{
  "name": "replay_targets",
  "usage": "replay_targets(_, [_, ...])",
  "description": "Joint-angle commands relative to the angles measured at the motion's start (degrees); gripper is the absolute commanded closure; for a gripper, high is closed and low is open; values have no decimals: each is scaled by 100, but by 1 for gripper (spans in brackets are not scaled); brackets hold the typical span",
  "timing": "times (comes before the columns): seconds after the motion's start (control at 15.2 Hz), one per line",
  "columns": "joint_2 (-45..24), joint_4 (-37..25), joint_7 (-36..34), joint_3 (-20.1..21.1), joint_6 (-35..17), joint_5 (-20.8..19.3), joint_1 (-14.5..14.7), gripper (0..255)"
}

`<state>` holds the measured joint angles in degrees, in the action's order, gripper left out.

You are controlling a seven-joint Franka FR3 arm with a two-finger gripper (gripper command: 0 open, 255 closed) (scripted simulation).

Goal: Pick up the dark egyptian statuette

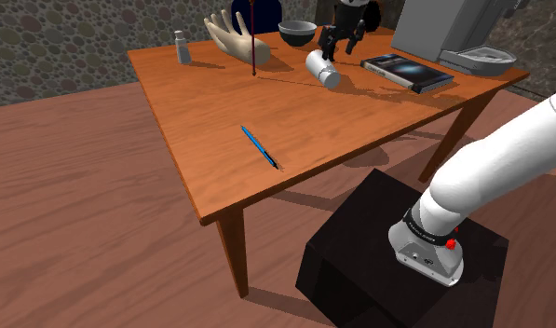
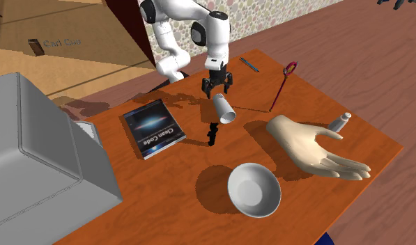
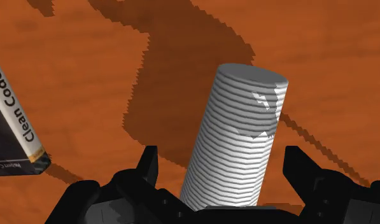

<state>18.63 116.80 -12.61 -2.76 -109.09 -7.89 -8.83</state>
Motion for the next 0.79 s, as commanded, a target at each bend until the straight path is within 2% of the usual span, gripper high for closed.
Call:
replay_targets(0.0, [-308, -379, -127, -38, -61, -138, -105, 0])
replay_targets(0.73, [-1947, -2635, -957, -218, -94, -830, -473, 0])
